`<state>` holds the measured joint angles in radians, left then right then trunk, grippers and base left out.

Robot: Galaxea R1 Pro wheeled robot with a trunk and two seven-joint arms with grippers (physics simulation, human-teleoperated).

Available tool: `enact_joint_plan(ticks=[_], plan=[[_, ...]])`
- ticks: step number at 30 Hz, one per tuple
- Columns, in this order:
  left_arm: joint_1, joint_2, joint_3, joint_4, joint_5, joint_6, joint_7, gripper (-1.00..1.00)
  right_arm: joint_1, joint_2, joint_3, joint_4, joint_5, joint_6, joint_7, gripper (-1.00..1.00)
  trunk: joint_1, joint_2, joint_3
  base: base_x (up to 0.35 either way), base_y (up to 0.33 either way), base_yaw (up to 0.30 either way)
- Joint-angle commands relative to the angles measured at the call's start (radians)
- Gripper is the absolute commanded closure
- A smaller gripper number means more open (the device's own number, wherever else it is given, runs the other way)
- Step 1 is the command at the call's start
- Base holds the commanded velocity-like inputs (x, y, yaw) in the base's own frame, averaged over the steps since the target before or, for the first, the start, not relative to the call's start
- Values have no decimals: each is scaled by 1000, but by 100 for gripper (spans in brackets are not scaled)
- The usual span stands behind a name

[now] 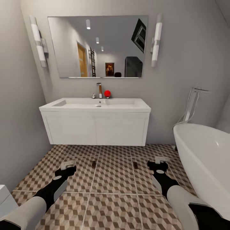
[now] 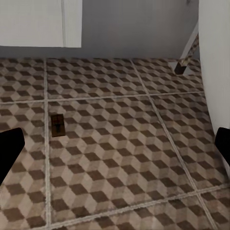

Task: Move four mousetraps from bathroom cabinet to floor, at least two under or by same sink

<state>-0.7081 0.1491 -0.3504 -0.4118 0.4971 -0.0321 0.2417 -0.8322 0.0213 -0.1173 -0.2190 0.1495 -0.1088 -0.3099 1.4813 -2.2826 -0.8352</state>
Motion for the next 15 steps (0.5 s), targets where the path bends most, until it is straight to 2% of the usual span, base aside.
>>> enact_joint_plan(ticks=[1,15], plan=[[-1,1,-8,-1,10,-3,6,-100,-1,1,-9,1,10,-3,-2,-100,-4,7,2,0,0,0],[-1,0,-8,-1,10,-3,6,-100,-1,4,-7,8,9,-3,-1,-100,-58,105,46,0,0,0]])
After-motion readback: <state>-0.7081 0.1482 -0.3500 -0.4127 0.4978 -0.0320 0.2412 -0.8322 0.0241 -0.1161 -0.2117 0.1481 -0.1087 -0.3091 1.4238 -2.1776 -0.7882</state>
